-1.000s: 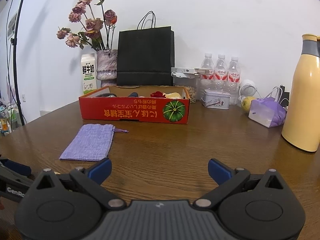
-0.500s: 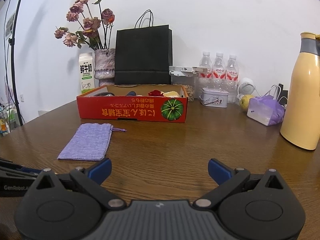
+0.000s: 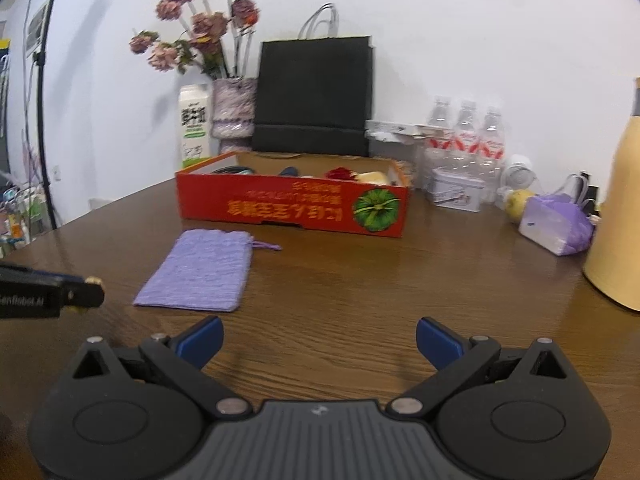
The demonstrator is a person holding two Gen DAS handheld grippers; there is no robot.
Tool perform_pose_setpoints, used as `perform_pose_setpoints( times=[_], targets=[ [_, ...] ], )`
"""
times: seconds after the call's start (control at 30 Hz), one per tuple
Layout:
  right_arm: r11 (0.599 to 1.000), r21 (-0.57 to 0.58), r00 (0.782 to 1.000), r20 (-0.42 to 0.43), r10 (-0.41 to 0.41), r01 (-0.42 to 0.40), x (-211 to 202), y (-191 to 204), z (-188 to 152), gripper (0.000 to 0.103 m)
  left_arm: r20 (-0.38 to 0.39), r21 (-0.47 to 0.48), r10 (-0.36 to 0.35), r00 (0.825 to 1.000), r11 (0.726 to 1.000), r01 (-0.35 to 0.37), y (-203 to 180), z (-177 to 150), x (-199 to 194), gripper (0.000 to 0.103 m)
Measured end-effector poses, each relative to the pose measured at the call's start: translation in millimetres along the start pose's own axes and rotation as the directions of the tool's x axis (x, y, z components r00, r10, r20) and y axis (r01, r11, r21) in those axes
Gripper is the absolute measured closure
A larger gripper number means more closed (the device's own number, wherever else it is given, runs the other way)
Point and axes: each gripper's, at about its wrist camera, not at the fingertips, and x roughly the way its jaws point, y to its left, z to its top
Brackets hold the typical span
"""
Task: Organize objects
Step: 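Grasp the small yellow block with the left tool while the right tool grasps the lavender drawstring bag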
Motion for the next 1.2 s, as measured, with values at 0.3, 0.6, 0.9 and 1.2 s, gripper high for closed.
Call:
perform_pose_setpoints(
  times=[0.3, 0.6, 0.9, 1.2],
  targets=[
    [0.991, -0.090, 0.994, -0.046, 0.097, -0.100, 29.5, 60.3, 22.4, 0.000, 0.057, 0.014, 0.039, 0.998, 0.999, -0.040, 39.2, 16.1, 4.6, 0.082],
    [0.983, -0.122, 0.988, -0.096, 0.124, -0.136, 64.8, 99.0, 43.7, 0.000, 0.100, 0.028, 0.060, 0.993, 0.998, -0.063, 74.3, 35.5, 16.3, 0.082],
    [0.990, -0.103, 0.979, -0.186, 0.079, -0.099, 107.0, 107.1, 51.3, 0.000, 0.098, 0.034, 0.064, 0.993, 0.997, -0.067, 99.2, 51.6, 41.9, 0.082],
    [0.993, -0.014, 0.970, -0.216, 0.111, -0.117, 133.6, 100.0, 50.7, 0.000, 0.076, -0.001, 0.045, 0.996, 0.999, -0.046, 112.4, 54.7, 67.0, 0.082]
  ],
)
